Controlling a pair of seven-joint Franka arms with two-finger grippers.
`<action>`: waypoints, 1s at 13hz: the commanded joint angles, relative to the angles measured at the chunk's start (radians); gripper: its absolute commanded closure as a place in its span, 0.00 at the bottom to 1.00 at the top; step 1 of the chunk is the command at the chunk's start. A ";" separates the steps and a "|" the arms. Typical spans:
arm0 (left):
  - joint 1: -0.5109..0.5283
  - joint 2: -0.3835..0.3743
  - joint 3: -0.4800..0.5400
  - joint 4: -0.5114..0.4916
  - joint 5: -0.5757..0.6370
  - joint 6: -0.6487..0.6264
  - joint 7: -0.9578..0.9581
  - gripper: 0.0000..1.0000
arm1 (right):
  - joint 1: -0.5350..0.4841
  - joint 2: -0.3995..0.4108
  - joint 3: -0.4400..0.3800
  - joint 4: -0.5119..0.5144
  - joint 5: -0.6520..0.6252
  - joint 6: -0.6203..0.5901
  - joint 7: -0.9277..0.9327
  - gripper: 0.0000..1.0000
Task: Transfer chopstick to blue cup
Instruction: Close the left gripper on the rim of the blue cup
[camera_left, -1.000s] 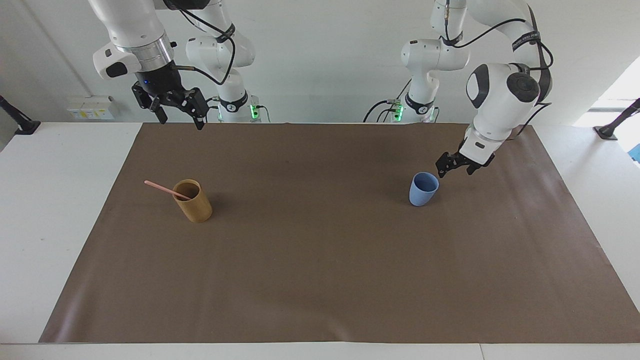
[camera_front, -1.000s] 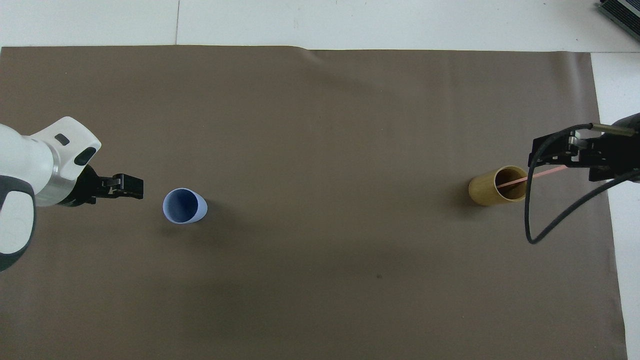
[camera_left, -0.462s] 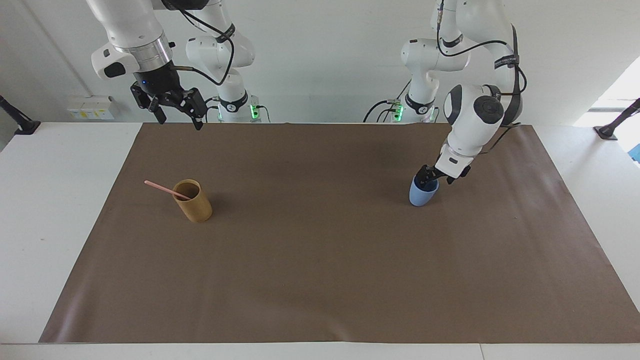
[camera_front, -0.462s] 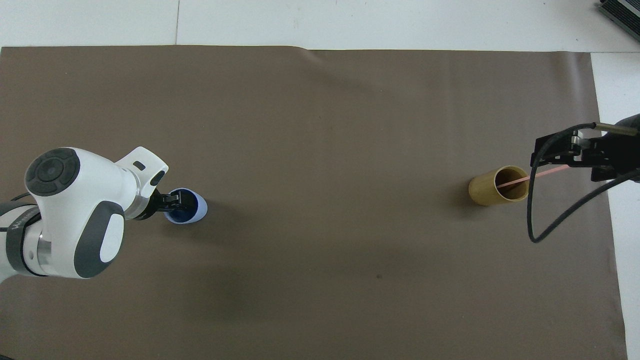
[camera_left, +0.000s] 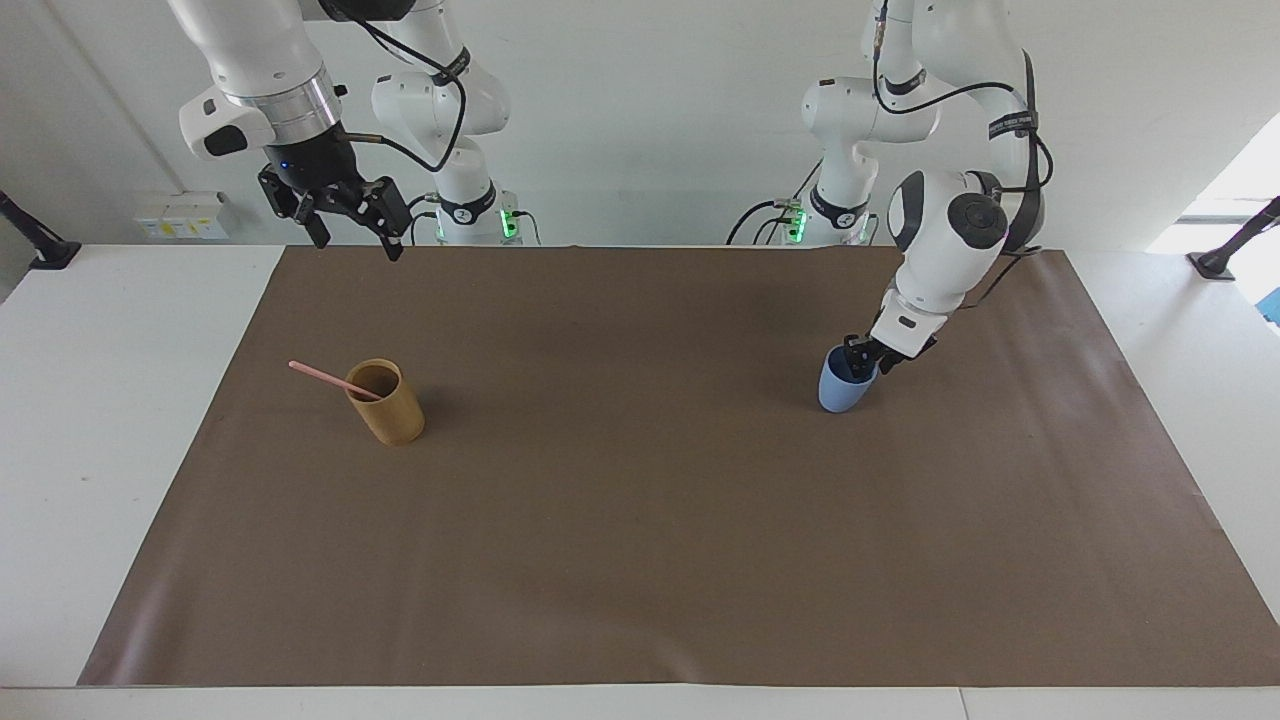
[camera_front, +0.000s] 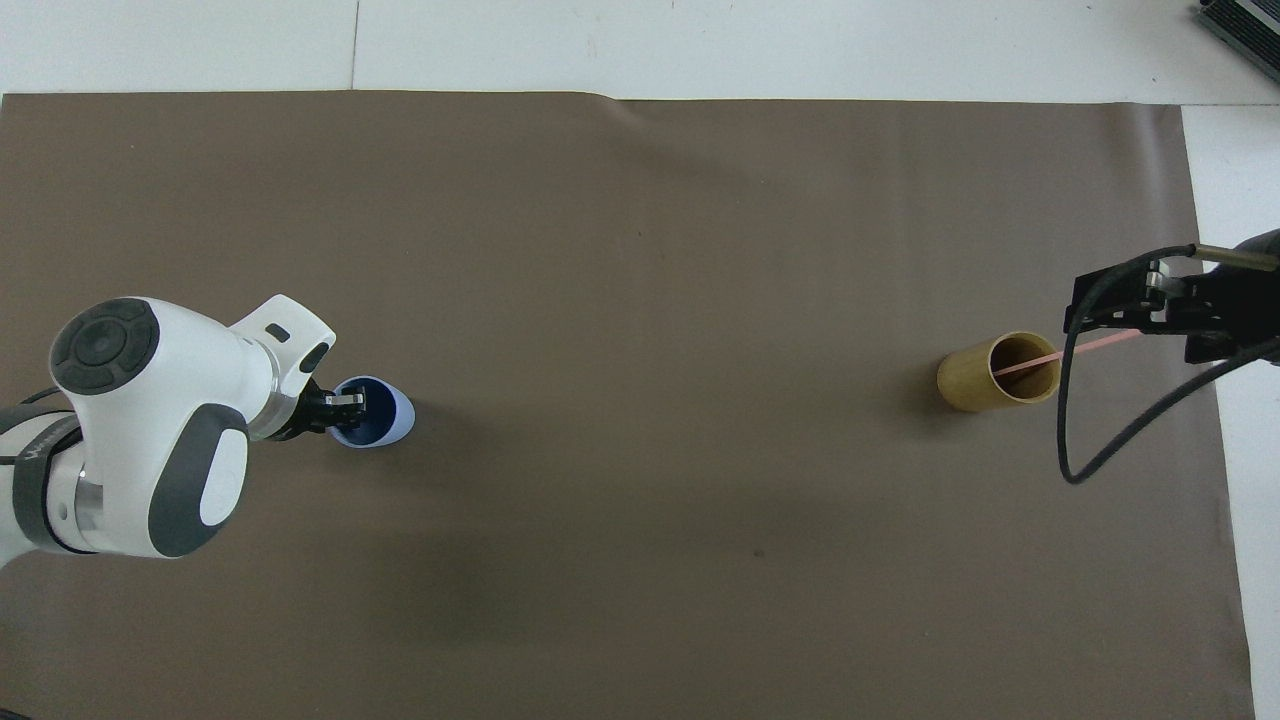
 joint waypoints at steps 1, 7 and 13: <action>-0.014 0.015 0.012 0.034 -0.001 0.010 0.011 1.00 | -0.018 -0.022 0.004 -0.029 0.022 0.020 -0.017 0.00; -0.006 0.012 0.017 0.325 0.009 -0.269 -0.008 1.00 | -0.018 -0.022 0.004 -0.029 0.022 0.017 -0.015 0.00; -0.171 0.025 -0.003 0.398 0.002 -0.308 -0.273 1.00 | -0.018 -0.021 0.004 -0.029 0.022 0.016 -0.018 0.00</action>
